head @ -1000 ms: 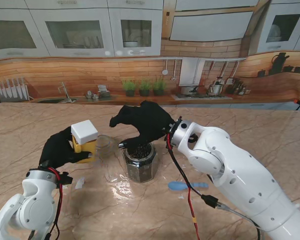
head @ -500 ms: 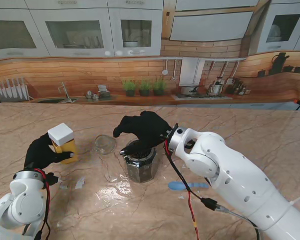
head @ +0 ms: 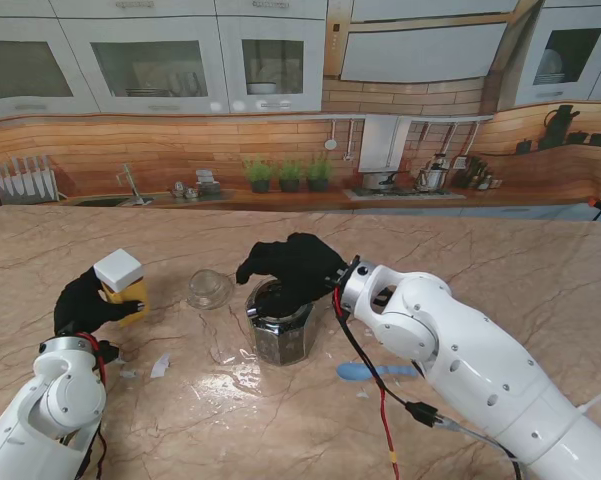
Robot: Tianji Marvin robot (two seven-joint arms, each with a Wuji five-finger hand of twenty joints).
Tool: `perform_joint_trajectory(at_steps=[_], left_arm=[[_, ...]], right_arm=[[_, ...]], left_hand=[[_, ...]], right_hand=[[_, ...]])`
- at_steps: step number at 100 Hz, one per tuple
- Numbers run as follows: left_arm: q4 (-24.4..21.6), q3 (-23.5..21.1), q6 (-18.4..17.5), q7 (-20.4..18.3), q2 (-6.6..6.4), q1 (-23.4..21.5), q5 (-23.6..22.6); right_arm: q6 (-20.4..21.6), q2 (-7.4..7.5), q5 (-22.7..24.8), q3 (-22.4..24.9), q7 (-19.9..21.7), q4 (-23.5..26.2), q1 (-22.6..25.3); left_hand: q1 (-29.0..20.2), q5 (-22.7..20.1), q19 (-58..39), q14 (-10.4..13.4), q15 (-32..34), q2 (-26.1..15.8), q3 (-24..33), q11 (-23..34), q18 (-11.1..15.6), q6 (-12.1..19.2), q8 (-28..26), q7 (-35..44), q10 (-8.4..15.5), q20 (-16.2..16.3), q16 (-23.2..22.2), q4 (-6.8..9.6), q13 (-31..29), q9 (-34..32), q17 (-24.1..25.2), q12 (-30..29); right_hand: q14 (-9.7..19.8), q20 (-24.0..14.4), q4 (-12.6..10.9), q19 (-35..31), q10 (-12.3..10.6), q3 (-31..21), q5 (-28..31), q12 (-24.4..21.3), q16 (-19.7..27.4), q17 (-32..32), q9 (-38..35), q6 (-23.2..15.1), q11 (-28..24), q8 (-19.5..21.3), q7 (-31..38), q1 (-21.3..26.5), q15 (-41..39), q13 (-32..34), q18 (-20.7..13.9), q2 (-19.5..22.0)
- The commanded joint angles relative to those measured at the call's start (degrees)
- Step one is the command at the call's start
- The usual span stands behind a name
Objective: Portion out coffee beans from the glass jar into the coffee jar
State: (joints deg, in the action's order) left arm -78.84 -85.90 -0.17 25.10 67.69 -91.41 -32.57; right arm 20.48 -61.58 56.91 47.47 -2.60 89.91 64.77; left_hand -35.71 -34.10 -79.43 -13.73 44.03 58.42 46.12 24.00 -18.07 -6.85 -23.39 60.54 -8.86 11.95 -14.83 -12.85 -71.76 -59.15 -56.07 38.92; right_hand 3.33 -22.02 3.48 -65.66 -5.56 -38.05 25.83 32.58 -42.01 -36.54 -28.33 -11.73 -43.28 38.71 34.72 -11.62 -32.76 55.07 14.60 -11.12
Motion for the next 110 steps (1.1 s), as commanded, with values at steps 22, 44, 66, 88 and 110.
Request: perform_joint_trajectory(at_steps=[22,44,66,88,110], left_arm=[[6.09,0.11,0.09,3.3,0.94,3.09,0.34],[10.31,-0.3,1.22,6.09,1.37,5.36,0.22],[13.9,-1.45,1.92,7.31,1.87,7.72,1.89],[13.15,-2.22,5.14,4.68,1.66,7.41,2.62],[11.92,-2.42,7.32,2.66,1.51,6.74,3.17]], right_arm=[[0.24,-0.08,-0.26,-0.74,-0.21,-0.64,0.32],[0.22,-0.15,-0.55,-1.27,-0.44,-1.01,0.24],[0.46,-0.13,-0.83,-1.29,-0.21,-1.13,0.3],[0.49,-0.17,-1.09,-1.64,-0.14,-1.49,0.06],[0.74,-0.15,-0.97,-1.67,-0.21,-1.53,-0.01]], left_hand=[[-13.31,-3.49,1.69,4.27,-4.16,-13.06,13.47,4.88,-0.67,14.9,-4.72,13.73,9.94,-1.93,0.86,9.71,3.81,-3.13,0.5,6.59],[-13.39,-3.12,2.57,4.23,-4.06,-13.61,12.89,4.83,-0.98,15.02,-4.82,13.67,10.04,-2.41,0.48,9.46,4.3,-2.78,0.66,6.67],[-13.72,-2.65,2.76,3.63,-3.75,-14.96,11.09,4.16,-0.78,15.34,-4.8,13.51,9.96,-2.67,-0.26,8.49,5.14,-2.3,0.56,6.25],[-13.36,-2.19,2.01,2.09,-3.24,-17.27,8.34,1.15,-1.15,12.52,-2.63,11.26,7.6,-2.52,-1.7,6.59,6.4,-2.11,0.46,3.99],[-10.91,0.52,1.75,0.67,-3.76,-16.44,8.13,3.14,-1.09,7.44,-1.84,5.79,4.59,-2.46,-3.39,6.77,7.65,3.88,0.43,-2.8]], right_hand=[[0.44,0.69,-0.56,0.05,-0.95,-1.42,1.17,0.89,0.02,-0.07,-1.38,0.39,-1.22,-0.28,0.47,0.52,0.15,0.84,-0.15,-1.37],[0.54,0.67,-0.57,-0.1,-1.09,-1.46,1.39,0.98,-0.09,-0.18,-1.66,0.43,-1.28,-0.47,0.84,0.54,-0.02,1.08,-0.56,-1.42],[0.71,0.67,-0.57,-0.06,-1.16,-1.47,1.52,1.01,-0.14,-0.07,-1.9,0.31,-1.24,-0.66,1.05,0.46,-0.06,1.28,-0.79,-1.39],[0.68,0.63,-0.57,0.0,-1.18,-1.5,1.58,1.01,-0.18,0.1,-1.93,0.24,-1.13,-0.82,1.17,0.45,-0.06,1.39,-1.14,-1.46],[0.78,0.51,-0.57,-0.04,-1.21,-1.53,1.51,1.05,-0.25,0.13,-1.98,-0.08,-1.11,-0.94,1.24,0.46,-0.11,1.51,-1.34,-1.45]])
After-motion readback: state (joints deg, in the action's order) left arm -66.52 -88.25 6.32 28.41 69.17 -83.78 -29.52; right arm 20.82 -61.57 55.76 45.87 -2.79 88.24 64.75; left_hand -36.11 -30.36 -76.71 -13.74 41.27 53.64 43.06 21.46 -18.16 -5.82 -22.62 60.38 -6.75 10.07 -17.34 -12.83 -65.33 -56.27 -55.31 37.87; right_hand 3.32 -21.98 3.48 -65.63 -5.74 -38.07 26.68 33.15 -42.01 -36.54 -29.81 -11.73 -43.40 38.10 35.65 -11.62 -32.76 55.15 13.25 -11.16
